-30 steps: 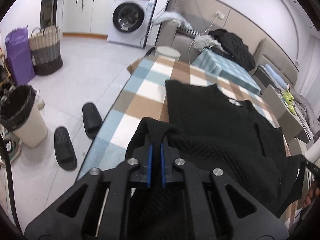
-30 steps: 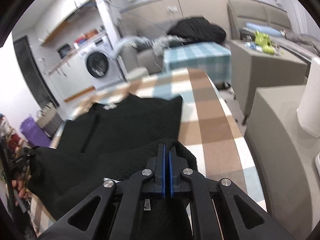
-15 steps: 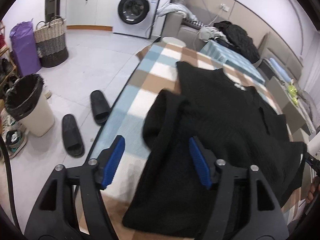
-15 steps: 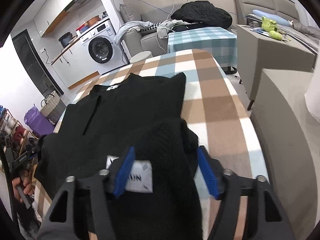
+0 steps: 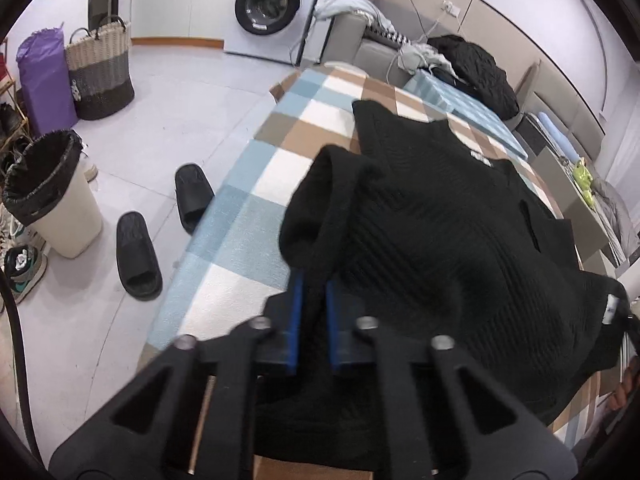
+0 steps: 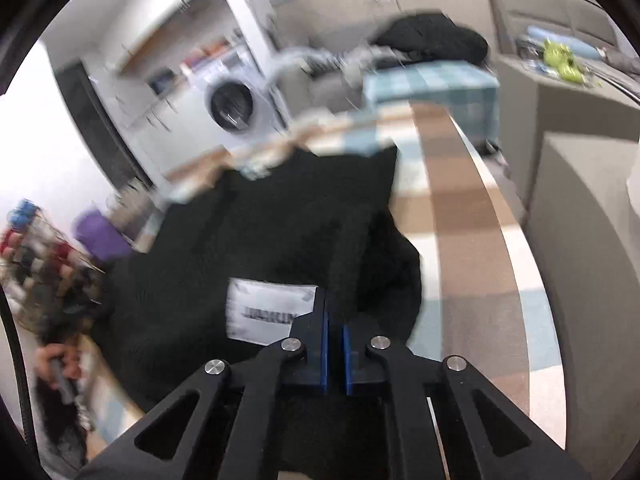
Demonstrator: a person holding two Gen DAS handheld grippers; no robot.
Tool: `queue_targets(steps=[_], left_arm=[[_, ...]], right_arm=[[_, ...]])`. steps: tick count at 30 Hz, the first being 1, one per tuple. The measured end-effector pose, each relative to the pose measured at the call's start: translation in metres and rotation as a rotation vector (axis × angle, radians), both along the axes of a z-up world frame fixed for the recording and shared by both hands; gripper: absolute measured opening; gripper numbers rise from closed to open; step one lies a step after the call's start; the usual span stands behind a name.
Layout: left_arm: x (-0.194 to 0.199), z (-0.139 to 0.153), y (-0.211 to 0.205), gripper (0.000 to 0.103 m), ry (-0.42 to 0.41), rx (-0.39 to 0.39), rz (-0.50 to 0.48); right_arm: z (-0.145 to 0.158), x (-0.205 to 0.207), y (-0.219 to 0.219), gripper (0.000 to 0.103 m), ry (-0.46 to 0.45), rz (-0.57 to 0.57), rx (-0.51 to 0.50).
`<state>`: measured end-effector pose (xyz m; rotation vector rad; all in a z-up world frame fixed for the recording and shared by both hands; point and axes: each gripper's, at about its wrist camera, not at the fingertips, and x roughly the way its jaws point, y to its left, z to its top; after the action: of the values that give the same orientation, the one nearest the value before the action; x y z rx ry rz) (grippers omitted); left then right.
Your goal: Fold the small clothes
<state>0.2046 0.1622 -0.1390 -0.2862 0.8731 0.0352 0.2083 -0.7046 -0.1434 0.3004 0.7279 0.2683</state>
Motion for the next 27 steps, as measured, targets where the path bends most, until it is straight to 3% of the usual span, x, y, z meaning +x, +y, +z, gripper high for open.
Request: queue_targets(steps=[3, 5, 7, 10, 12, 14, 17, 19, 20, 21, 23, 27], left_arm=[[-0.005, 0.002, 0.001, 0.004, -0.002, 0.021, -0.005], [-0.006, -0.002, 0.001, 0.004, 0.018, 0.024, -0.009], [-0.008, -0.003, 0.002, 0.004, 0.021, 0.027, -0.011], [-0.011, -0.001, 0.006, 0.007, 0.006, 0.002, -0.004], [-0.011, -0.001, 0.009, 0.014, 0.008, -0.032, -0.003], [-0.008, 0.0, 0.011, 0.027, 0.008, -0.065, -0.006], [-0.002, 0.002, 0.01, 0.033, 0.003, -0.084, -0.003], [0.003, 0.002, 0.007, 0.031, -0.001, -0.092, -0.004], [0.005, 0.002, 0.006, 0.012, -0.005, -0.096, -0.007], [0.006, 0.004, 0.004, 0.002, -0.013, -0.092, -0.005], [0.005, 0.011, 0.005, 0.002, -0.052, -0.075, 0.014], [0.005, 0.037, 0.004, 0.002, -0.139, -0.071, 0.01]], right_arm=[[0.001, -0.009, -0.006, 0.005, 0.051, -0.031, -0.062], [-0.014, -0.006, -0.009, 0.005, 0.153, -0.068, -0.133], [-0.025, -0.002, -0.011, 0.005, 0.224, -0.078, -0.141], [-0.027, -0.003, -0.015, 0.013, 0.218, -0.092, -0.112], [-0.025, -0.004, -0.02, 0.026, 0.205, -0.094, -0.053], [-0.024, -0.001, -0.021, 0.035, 0.182, -0.096, -0.014], [-0.024, 0.009, -0.019, 0.035, 0.173, -0.094, 0.008], [-0.024, 0.016, -0.014, 0.034, 0.174, -0.1, 0.0], [-0.023, 0.018, -0.01, 0.022, 0.163, -0.09, -0.011], [-0.02, 0.021, -0.007, 0.012, 0.149, -0.078, -0.022], [-0.01, 0.019, 0.0, 0.006, 0.09, -0.05, -0.041], [0.021, 0.013, 0.002, 0.005, -0.041, -0.048, -0.047]])
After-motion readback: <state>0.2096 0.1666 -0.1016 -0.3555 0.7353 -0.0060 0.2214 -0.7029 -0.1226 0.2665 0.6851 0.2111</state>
